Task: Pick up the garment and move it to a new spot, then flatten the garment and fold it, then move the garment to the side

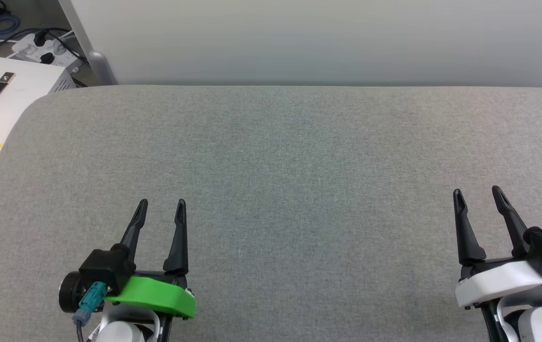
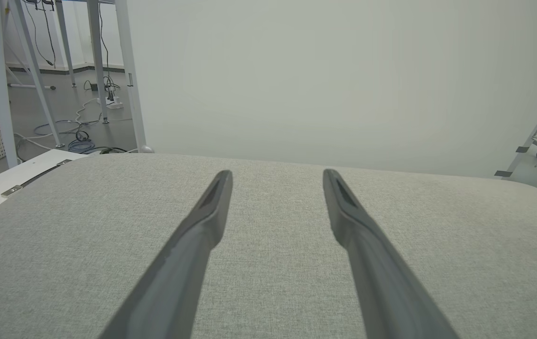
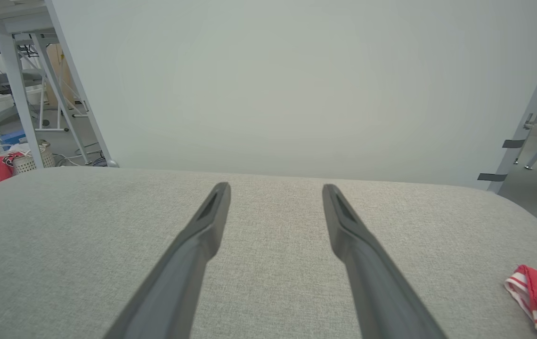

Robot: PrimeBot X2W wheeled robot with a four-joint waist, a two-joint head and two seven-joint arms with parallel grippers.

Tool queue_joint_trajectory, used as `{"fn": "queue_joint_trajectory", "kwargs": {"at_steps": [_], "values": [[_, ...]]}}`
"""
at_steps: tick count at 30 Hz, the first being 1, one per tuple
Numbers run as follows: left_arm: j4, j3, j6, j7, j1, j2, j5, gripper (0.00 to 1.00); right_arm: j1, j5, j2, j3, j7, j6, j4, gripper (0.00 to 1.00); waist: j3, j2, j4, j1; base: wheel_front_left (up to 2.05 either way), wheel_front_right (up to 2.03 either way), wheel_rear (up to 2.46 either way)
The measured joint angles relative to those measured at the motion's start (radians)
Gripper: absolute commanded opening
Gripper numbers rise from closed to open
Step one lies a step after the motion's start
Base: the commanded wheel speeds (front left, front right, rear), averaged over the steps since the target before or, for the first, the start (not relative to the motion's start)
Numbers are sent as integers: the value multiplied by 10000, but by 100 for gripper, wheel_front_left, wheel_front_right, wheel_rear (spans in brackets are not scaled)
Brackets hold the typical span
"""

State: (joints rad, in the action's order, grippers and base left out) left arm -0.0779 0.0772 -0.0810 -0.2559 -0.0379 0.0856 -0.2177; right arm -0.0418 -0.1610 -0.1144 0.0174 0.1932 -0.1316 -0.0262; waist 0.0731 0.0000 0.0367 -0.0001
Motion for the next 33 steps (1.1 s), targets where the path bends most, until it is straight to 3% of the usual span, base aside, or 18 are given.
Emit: {"fn": "queue_joint_trajectory", "kwargs": {"at_steps": [10,33], "values": [[-17,-322,-219,0,16,-221,63,100,12,31,355,27,456,0,-476,100,37,0,30,0,0,0,0],[-90,-723,-380,0,25,-286,56,100,7,-12,347,-77,579,0,-614,100,-57,0,117,1,0,0,0]]}}
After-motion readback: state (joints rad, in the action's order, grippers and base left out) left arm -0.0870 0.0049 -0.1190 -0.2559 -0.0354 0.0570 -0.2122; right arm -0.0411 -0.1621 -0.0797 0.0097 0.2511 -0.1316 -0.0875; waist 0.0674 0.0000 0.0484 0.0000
